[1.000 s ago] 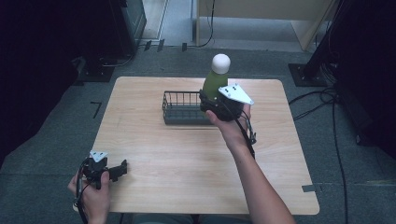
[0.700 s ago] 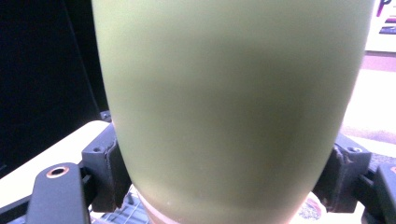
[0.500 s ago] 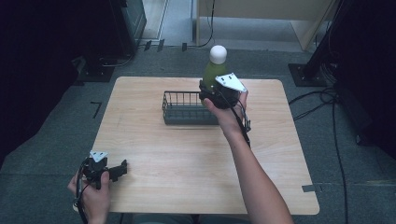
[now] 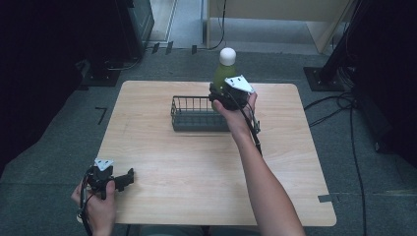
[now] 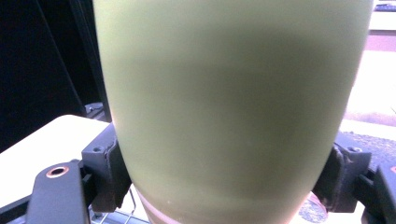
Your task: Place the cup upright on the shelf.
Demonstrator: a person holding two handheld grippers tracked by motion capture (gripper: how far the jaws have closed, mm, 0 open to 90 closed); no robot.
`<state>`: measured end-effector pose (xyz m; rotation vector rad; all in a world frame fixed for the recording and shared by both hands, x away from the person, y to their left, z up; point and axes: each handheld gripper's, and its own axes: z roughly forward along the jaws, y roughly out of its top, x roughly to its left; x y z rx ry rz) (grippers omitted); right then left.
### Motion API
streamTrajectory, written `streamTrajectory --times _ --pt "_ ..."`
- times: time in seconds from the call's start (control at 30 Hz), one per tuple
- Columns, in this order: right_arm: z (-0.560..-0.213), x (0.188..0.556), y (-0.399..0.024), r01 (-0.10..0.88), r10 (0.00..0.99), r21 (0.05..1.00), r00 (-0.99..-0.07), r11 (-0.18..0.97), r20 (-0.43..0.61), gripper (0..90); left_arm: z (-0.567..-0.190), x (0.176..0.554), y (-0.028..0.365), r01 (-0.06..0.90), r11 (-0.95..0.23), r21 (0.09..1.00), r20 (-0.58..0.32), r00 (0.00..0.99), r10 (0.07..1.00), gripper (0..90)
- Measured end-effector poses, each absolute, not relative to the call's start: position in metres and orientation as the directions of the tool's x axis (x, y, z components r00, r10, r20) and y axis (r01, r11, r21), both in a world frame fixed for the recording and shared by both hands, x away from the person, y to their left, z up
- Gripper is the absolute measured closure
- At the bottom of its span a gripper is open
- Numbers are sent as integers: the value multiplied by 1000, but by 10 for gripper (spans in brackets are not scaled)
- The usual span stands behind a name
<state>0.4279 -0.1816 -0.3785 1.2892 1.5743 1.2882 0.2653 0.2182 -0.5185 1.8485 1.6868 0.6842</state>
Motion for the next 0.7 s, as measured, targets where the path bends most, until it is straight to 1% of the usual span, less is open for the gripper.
streamTrajectory --times 0.4,0.57,0.7 --pt "-405 435 -181 301 968 953 -234 -17 91 202 -519 265 218 721 -67 690 8 85 996 0" --pt "-410 437 -185 318 969 948 -228 -16 92 202 -519 265 218 721 -68 690 8 85 996 0" --pt "-411 437 -185 318 966 948 -242 -8 89 202 -519 265 218 721 -68 690 8 85 996 0"
